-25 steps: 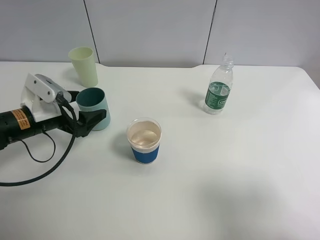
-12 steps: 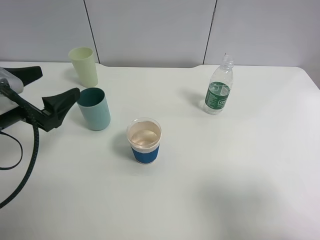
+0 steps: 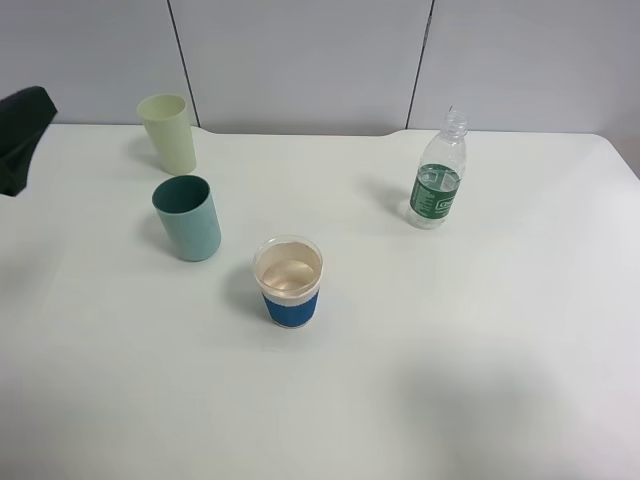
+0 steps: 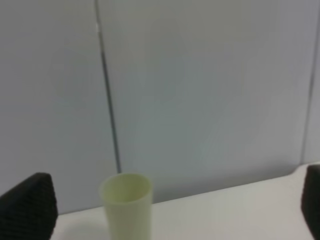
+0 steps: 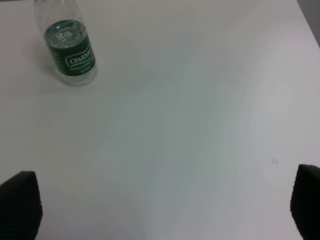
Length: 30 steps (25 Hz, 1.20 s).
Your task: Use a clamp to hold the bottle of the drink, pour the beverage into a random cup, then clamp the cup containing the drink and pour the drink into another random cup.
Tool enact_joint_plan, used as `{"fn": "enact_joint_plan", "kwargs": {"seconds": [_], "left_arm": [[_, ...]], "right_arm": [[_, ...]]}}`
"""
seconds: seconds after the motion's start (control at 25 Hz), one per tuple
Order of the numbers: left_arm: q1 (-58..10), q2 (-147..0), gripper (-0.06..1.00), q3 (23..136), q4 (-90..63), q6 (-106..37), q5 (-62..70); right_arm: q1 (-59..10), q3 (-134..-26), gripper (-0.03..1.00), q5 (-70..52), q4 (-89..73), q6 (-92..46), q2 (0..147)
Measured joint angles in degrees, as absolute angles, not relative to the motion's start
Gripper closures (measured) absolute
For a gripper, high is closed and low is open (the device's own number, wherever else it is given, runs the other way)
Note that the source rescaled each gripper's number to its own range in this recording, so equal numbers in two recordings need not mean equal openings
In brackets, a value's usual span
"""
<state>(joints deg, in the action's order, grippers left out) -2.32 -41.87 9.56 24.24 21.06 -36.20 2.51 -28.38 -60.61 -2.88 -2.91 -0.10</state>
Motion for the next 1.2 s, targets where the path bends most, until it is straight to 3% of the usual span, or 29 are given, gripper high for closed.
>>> {"fn": "enact_joint_plan", "kwargs": {"seconds": [0.6,0.88,1.2], "left_arm": [[-2.3,-30.7,-0.03,32.1,12.2,20.9,19.4],[-2.3,-22.6,-0.03,35.4,7.2,8.6,37.7],[-2.3,-10.5,-0.04,35.5,9.0,6.9,51.0]], "right_arm": [[2.5,-28.4,-0.03,-60.6,-2.9,-2.9,-0.1],[2.5,-28.4,-0.03,-60.6,-2.9,-2.9,-0.1],[2.5,-28.4,-0.03,-60.6,-2.9,-2.9,-0.1]]}}
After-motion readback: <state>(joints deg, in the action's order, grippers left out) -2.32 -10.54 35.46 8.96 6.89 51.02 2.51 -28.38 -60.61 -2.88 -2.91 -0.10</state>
